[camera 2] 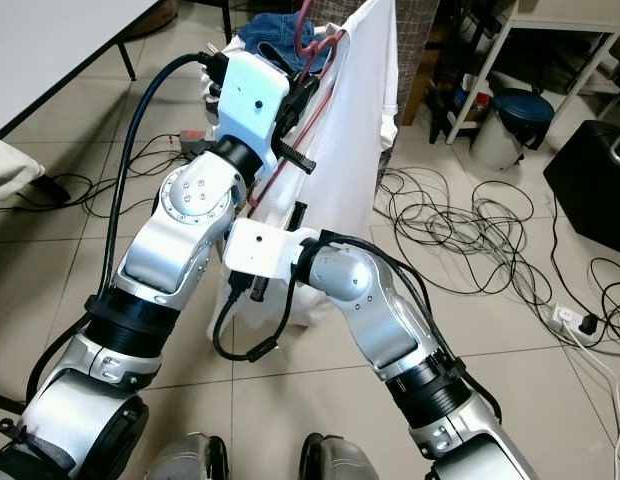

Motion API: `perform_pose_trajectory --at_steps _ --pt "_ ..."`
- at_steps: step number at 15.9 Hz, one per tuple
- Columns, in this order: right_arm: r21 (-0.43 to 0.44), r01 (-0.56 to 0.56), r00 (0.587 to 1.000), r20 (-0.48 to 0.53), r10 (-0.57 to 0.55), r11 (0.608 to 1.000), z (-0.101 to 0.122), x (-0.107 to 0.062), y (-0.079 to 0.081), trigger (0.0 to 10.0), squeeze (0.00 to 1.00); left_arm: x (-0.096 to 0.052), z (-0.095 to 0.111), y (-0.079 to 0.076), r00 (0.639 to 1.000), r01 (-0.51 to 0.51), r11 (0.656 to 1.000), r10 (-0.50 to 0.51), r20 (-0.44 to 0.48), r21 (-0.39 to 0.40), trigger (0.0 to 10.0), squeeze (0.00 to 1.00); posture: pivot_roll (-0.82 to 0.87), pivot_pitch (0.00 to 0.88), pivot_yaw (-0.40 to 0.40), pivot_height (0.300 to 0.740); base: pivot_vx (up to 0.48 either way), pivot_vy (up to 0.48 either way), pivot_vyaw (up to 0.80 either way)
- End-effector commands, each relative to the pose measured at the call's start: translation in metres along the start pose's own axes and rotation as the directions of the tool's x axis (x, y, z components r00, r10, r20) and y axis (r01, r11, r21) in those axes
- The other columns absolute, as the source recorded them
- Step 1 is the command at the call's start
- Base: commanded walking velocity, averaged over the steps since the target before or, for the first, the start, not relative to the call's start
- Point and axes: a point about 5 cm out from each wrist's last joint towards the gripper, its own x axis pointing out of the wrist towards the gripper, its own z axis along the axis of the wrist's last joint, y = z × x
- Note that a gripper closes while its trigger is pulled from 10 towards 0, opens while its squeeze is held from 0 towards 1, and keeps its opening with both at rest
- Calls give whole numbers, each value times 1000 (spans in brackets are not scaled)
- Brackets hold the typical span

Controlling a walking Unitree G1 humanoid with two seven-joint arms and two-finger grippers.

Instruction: Hang hanger

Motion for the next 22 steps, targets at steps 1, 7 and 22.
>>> perform_pose_trajectory --at_steps 1,7,22 --pt "-43 71 988 142 -64 997 34 -1 -18 0 0 -2 -15 -16 997 39 999 -41 -58 -35 10000 0 -79 80 -31 740 0 0 0" --pt "-24 -113 961 252 116 993 52 11 30 0 0 8 -15 -4 992 -109 983 97 -86 -145 10000 0 -76 86 -29 740 0 0 0" --pt "-21 92 985 150 -88 996 31 -3 -16 4784 0 -5 -29 -5 991 -12 988 -8 -131 -153 10000 0 -77 81 -26 740 0 0 0"
